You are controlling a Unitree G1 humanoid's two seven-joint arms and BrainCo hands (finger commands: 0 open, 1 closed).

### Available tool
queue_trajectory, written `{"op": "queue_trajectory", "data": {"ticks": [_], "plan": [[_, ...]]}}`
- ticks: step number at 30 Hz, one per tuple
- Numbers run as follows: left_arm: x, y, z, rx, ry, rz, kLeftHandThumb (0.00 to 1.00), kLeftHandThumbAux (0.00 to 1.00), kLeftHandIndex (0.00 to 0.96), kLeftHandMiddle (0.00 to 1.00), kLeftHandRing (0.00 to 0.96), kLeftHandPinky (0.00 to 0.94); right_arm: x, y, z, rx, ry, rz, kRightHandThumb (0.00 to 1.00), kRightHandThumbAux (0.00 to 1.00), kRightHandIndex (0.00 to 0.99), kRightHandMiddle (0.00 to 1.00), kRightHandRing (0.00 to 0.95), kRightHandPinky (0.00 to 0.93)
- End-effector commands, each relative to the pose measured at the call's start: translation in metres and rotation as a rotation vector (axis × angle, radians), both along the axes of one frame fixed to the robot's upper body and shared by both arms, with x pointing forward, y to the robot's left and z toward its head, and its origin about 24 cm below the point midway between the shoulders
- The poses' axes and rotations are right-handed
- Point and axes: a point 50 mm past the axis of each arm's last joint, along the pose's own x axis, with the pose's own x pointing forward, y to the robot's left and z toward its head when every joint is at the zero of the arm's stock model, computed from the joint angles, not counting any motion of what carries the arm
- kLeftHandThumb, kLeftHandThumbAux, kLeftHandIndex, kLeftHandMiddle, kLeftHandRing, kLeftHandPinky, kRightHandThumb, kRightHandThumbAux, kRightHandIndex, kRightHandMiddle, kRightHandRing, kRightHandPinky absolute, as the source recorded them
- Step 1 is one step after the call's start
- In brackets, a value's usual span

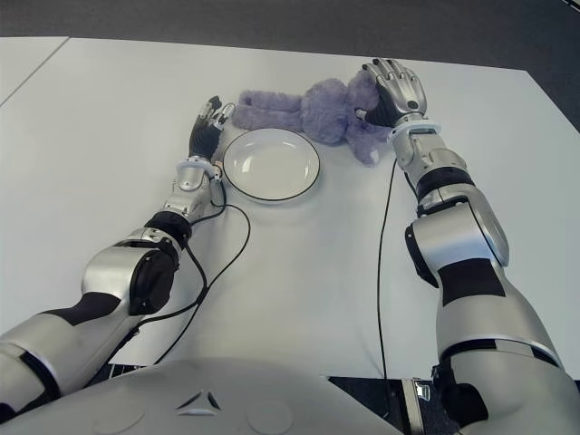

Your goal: Put the doll into the plate.

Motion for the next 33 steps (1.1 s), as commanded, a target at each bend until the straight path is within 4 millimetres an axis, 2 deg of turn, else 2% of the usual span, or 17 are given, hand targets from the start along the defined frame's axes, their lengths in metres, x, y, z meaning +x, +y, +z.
{"op": "queue_trajectory", "data": {"ticks": [1,7,13,16,22,27,33], "plan": [[-0.069,0.008,-0.095,0.019,0.415,0.029,0.000,0.414,0.000,0.016,0.009,0.022,-0.007,-0.008,-0.018,0.028,0.056,-0.035,0.327,0.657,0.032,0.000,0.023,0.019],[-0.069,0.007,-0.095,0.014,0.418,0.027,0.000,0.407,0.000,0.016,0.010,0.026,-0.010,-0.009,-0.025,0.056,0.066,-0.042,0.314,0.661,0.028,0.000,0.028,0.056],[-0.069,0.007,-0.095,-0.001,0.426,0.032,0.000,0.406,0.000,0.019,0.012,0.031,-0.016,-0.006,-0.043,0.089,0.105,-0.033,0.274,0.660,0.019,0.000,0.041,0.057],[-0.069,0.007,-0.095,-0.006,0.429,0.035,0.000,0.401,0.000,0.020,0.014,0.032,-0.020,-0.003,-0.056,0.121,0.146,-0.029,0.265,0.659,0.020,0.000,0.081,0.088],[-0.069,0.007,-0.095,-0.007,0.425,0.035,0.000,0.394,0.000,0.018,0.014,0.033,-0.023,-0.002,-0.066,0.164,0.208,-0.033,0.250,0.666,0.016,0.000,0.118,0.135],[-0.070,0.008,-0.096,-0.006,0.422,0.035,0.000,0.391,0.000,0.013,0.009,0.031,-0.025,0.000,-0.071,0.197,0.252,-0.032,0.225,0.690,0.065,0.001,0.112,0.186],[-0.070,0.012,-0.097,-0.019,0.426,0.046,0.000,0.397,0.000,0.013,0.011,0.038,-0.025,0.008,-0.075,0.195,0.272,0.002,0.159,0.709,0.137,0.050,0.096,0.144]]}}
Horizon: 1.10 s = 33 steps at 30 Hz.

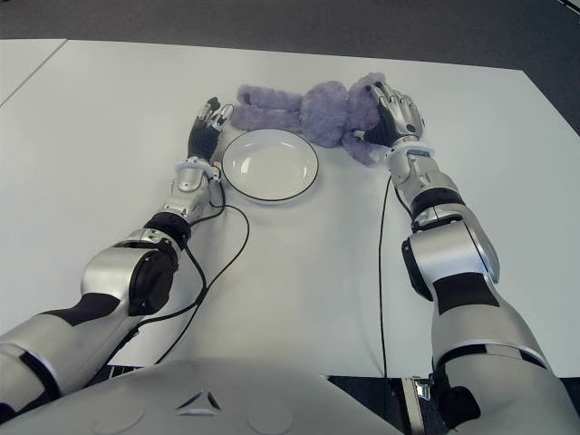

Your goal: Put the doll into the plate.

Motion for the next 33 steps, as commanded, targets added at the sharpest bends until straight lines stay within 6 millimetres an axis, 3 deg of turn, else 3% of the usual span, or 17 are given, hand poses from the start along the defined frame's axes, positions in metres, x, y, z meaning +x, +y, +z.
{"op": "queue_trajectory", "data": {"ticks": [1,20,24,25,28,31,33], "plan": [[-0.069,0.010,-0.095,-0.018,0.423,0.039,0.000,0.399,0.000,0.013,0.011,0.038,-0.012,0.014,-0.042,0.023,0.171,0.046,0.155,0.712,0.145,0.056,0.095,0.142],[-0.071,0.015,-0.097,-0.024,0.415,0.035,0.000,0.409,0.000,0.020,0.019,0.046,-0.018,0.032,-0.058,0.098,0.198,0.093,0.141,0.757,0.225,0.127,0.122,0.187],[-0.071,0.016,-0.097,-0.030,0.417,0.034,0.000,0.404,0.000,0.022,0.020,0.045,-0.017,0.033,-0.057,0.114,0.204,0.097,0.217,0.758,0.282,0.211,0.256,0.342],[-0.071,0.016,-0.097,-0.032,0.417,0.034,0.000,0.401,0.000,0.022,0.021,0.045,-0.017,0.034,-0.057,0.125,0.211,0.097,0.384,0.746,0.332,0.320,0.363,0.436],[-0.071,0.018,-0.097,-0.030,0.415,0.033,0.000,0.398,0.000,0.022,0.021,0.044,-0.016,0.034,-0.056,0.155,0.228,0.095,0.586,0.732,0.393,0.452,0.492,0.551],[-0.072,0.019,-0.098,-0.021,0.411,0.030,0.000,0.391,0.000,0.020,0.019,0.043,-0.014,0.033,-0.053,0.188,0.238,0.088,0.659,0.722,0.424,0.647,0.669,0.723],[-0.073,0.019,-0.098,-0.018,0.410,0.030,0.000,0.388,0.000,0.020,0.019,0.042,-0.013,0.033,-0.052,0.206,0.242,0.086,0.678,0.720,0.432,0.707,0.721,0.770]]}}
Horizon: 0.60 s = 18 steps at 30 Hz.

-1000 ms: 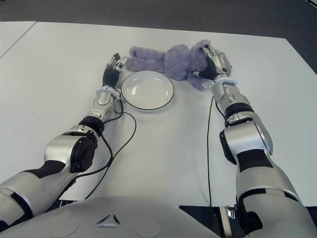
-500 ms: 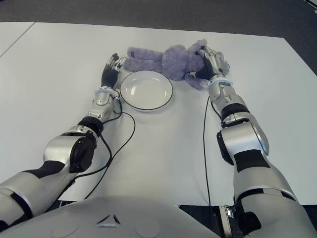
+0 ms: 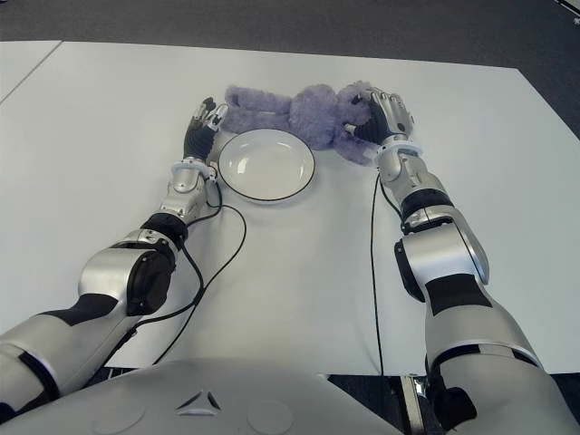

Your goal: Put the doll into the plate.

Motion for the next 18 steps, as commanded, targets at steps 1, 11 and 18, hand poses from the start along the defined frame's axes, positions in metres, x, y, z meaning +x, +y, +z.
{"op": "queue_trajectory", "data": {"ticks": [1,11,18], "plan": [[-0.072,0.012,-0.098,-0.013,0.424,0.016,0.000,0.387,0.000,0.020,0.019,0.041,-0.016,0.013,-0.050,0.056,0.256,0.055,0.682,0.719,0.434,0.721,0.733,0.779],[-0.073,0.012,-0.098,-0.015,0.425,0.014,0.000,0.375,0.000,0.024,0.021,0.046,-0.006,0.017,-0.035,0.155,0.250,0.060,0.703,0.715,0.441,0.852,0.848,0.857],[-0.073,0.013,-0.099,-0.030,0.439,0.025,0.000,0.381,0.000,0.039,0.035,0.046,-0.003,0.015,-0.024,0.198,0.217,0.070,0.704,0.715,0.441,0.865,0.859,0.862]]}}
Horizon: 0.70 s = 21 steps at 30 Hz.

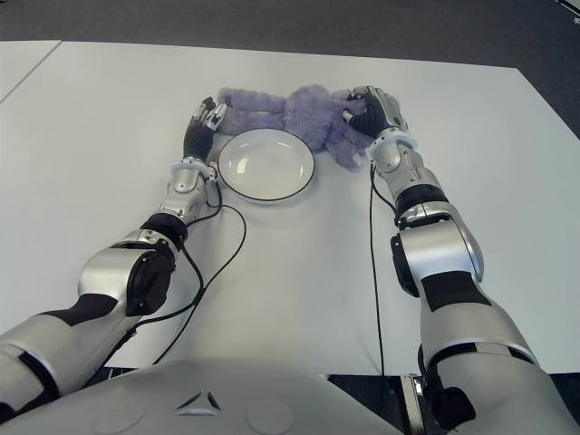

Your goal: Put the doll into the plate.

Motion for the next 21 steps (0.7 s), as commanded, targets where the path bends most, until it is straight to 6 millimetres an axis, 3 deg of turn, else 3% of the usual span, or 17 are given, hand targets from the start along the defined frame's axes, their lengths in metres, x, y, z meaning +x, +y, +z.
{"op": "queue_trajectory", "data": {"ticks": [1,21], "plan": [[-0.073,0.012,-0.100,-0.028,0.445,0.023,0.000,0.385,0.000,0.042,0.037,0.045,-0.009,0.008,-0.032,0.055,0.152,0.046,0.704,0.715,0.441,0.865,0.858,0.859],[-0.072,0.010,-0.098,-0.060,0.431,0.021,0.000,0.406,0.000,0.056,0.053,0.059,-0.005,0.001,-0.017,0.122,0.112,0.034,0.700,0.719,0.440,0.862,0.849,0.841]]}}
